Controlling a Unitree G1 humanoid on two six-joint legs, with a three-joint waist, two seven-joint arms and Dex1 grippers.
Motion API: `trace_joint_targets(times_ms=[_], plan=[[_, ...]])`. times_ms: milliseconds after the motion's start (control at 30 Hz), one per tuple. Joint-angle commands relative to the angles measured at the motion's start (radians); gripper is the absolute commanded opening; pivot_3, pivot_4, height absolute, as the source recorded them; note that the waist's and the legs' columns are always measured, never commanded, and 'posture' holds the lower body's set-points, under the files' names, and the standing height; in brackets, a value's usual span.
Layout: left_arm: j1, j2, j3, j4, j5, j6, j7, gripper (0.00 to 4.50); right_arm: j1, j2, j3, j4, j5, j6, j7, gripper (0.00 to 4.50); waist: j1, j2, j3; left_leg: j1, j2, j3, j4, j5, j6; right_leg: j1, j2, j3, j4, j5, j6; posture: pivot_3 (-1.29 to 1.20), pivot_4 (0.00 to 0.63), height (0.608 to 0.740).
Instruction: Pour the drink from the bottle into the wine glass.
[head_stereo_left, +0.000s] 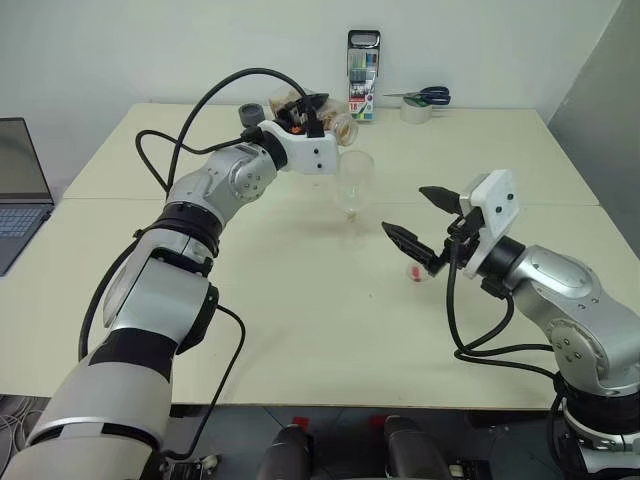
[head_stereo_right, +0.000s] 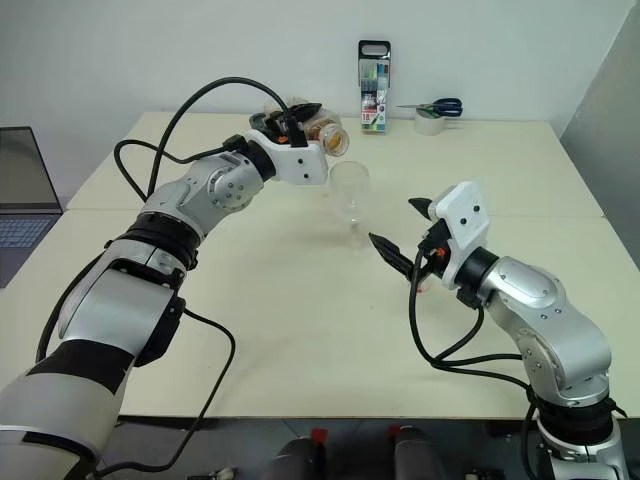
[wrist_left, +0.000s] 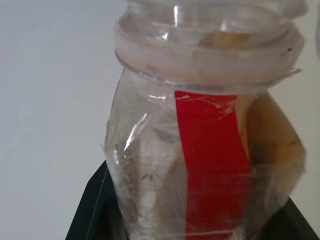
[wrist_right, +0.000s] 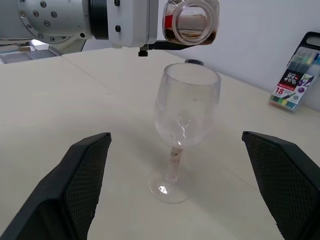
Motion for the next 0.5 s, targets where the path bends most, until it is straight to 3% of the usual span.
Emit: trace_joint_targets(times_ms=[33, 500], plan=[[-0.06, 0.018, -0.007, 0.002, 0.016, -0.01, 0.048, 1.81, 0.001, -0.001, -0.009, -0.033, 0.0, -0.024, -0.003, 4.5, 0.0, 0.0, 0.0, 0.0, 0.0, 0.0, 0.0, 0.0, 0.0, 0.0, 0.0, 0.0, 0.0, 0.0, 0.0, 0.0, 0.15, 0.74], [-0.09, 0.039, -0.062, 0.036, 0.079, -0.016, 0.116, 1.8, 0.016, 0.001, 0.001, -0.032, -0.001, -0.036, -0.002, 4.5, -0.001, 0.0, 0.0, 0.0, 0.0, 0.0, 0.0, 0.0, 0.0, 0.0, 0.0, 0.0, 0.0, 0.0, 0.0, 0.0, 0.15, 0.74]])
